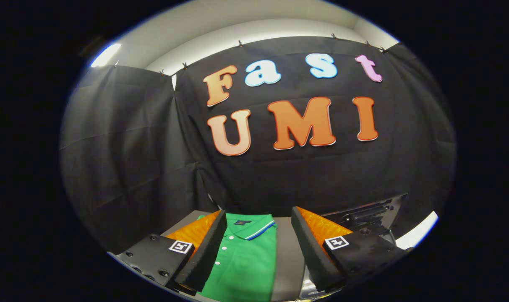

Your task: Put the clothes into the washing machine and then close the washing machine lid.

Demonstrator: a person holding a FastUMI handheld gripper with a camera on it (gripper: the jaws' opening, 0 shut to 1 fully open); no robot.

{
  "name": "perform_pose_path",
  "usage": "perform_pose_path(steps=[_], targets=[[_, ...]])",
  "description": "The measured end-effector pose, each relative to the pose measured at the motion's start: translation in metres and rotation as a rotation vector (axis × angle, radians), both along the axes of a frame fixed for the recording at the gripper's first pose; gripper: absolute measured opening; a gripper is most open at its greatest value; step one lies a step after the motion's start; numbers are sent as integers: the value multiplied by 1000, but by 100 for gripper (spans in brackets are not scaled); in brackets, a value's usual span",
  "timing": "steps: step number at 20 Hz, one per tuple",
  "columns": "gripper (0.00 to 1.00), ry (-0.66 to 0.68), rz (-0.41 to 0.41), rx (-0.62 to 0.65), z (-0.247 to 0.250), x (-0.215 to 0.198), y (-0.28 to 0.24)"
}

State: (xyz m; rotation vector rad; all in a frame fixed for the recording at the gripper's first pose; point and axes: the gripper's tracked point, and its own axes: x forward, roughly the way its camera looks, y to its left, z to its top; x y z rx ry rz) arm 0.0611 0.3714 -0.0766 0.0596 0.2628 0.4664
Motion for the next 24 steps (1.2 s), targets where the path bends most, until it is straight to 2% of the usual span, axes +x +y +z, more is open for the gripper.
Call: perform_pose_path(steps=[6, 11, 16, 22, 24], targets=[[99, 129, 44, -131, -72, 0, 54], [99, 235, 36, -256, -132, -3, 58], [99, 263, 36, -240, -148, -1, 61], [98, 255, 81, -234, -154, -1, 62], [95, 260, 85, -230, -155, -1, 63]])
